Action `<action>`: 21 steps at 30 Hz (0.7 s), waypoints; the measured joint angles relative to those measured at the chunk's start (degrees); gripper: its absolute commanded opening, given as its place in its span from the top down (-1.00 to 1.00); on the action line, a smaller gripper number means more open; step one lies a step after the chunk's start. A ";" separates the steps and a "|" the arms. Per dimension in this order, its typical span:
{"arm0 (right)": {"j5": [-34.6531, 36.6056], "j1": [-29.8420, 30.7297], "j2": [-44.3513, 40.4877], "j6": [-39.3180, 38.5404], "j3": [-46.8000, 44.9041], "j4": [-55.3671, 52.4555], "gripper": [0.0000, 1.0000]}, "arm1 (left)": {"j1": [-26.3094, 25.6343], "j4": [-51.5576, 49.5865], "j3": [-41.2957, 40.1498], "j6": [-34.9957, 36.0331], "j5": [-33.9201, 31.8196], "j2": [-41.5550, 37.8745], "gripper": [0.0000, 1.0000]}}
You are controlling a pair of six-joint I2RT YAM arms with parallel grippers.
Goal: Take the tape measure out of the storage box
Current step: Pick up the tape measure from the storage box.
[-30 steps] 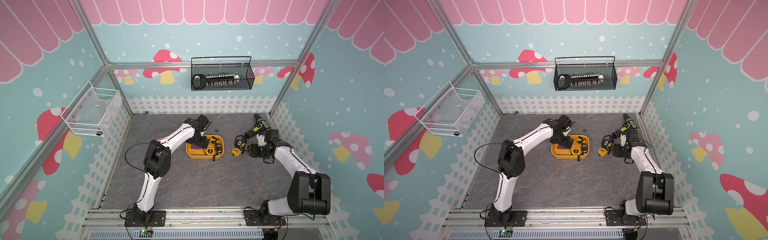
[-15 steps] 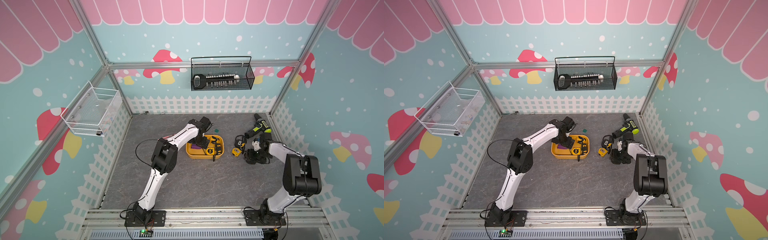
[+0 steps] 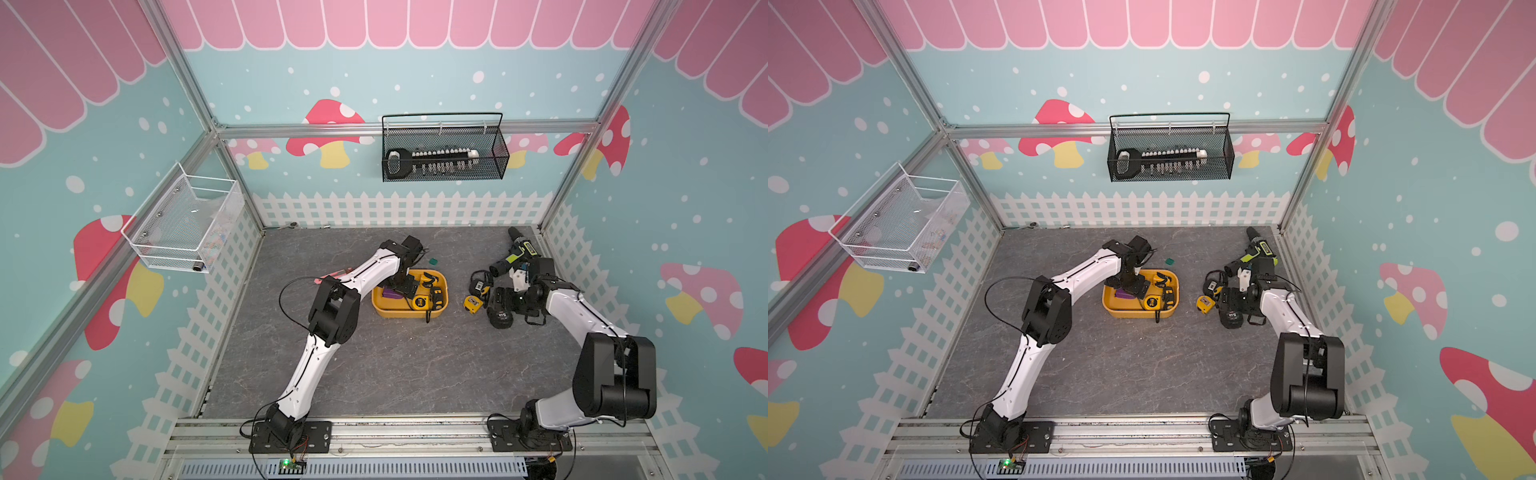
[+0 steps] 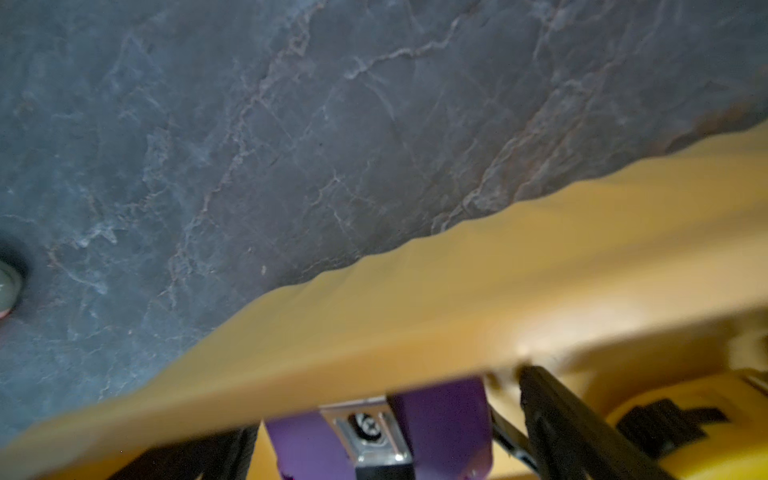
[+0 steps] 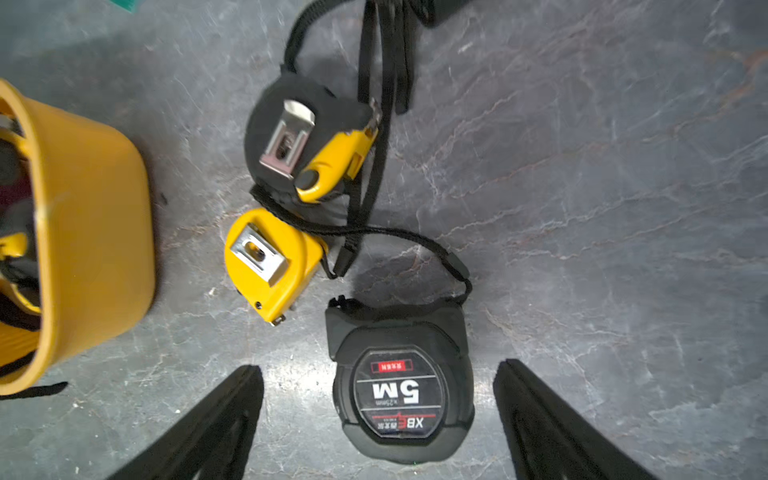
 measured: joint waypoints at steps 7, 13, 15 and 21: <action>-2.49 1.86 -0.52 -0.63 0.00 0.92 -0.92 | 0.00 0.00 0.13 0.28 0.79 0.09 -0.24; -6.56 5.03 -1.44 -1.66 0.00 2.86 -0.92 | 0.09 -0.02 0.22 0.79 1.66 -0.02 0.03; -8.76 6.05 -2.71 -2.25 -0.02 3.85 -0.93 | 0.26 -0.02 0.20 0.90 2.62 -0.22 0.07; -16.65 11.47 -7.72 -5.18 -0.02 9.60 -0.95 | 0.83 -0.20 -1.25 0.68 9.64 -4.00 0.09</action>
